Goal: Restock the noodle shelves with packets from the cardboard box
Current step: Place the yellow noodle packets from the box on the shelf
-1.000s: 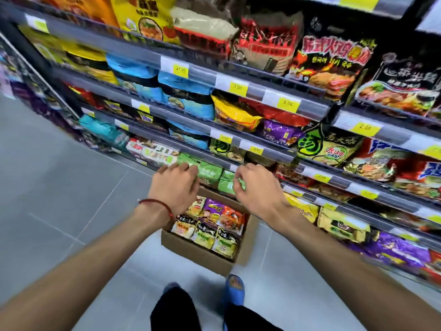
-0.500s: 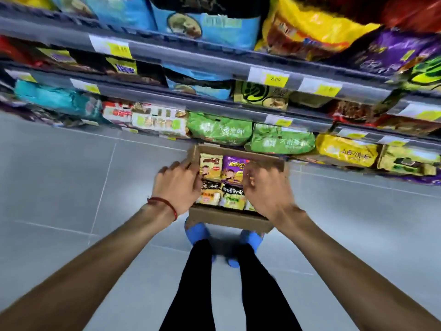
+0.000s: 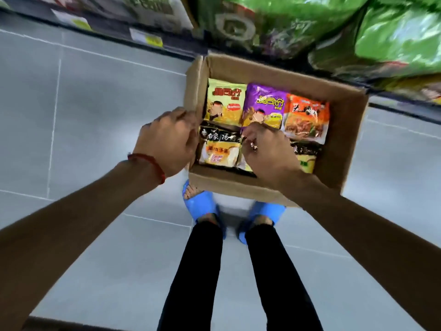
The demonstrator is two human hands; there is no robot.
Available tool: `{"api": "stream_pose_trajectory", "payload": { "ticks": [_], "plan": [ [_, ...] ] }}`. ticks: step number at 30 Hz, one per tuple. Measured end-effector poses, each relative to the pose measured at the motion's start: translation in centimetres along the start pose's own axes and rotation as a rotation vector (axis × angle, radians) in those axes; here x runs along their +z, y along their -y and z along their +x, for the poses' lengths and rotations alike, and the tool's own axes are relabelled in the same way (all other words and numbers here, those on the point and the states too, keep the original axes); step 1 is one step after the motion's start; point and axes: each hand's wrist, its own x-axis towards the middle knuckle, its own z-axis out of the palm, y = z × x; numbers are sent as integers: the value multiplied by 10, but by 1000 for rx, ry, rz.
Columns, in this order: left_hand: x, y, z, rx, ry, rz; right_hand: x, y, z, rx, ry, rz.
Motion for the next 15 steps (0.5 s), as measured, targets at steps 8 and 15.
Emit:
{"api": "stream_pose_trajectory", "payload": {
  "ticks": [8, 15],
  "plan": [
    [122, 45, 46, 135, -45, -11, 102, -75, 129, 63, 87, 53],
    [160, 58, 63, 200, -104, 9, 152, -104, 207, 347, 189, 262]
  ]
}}
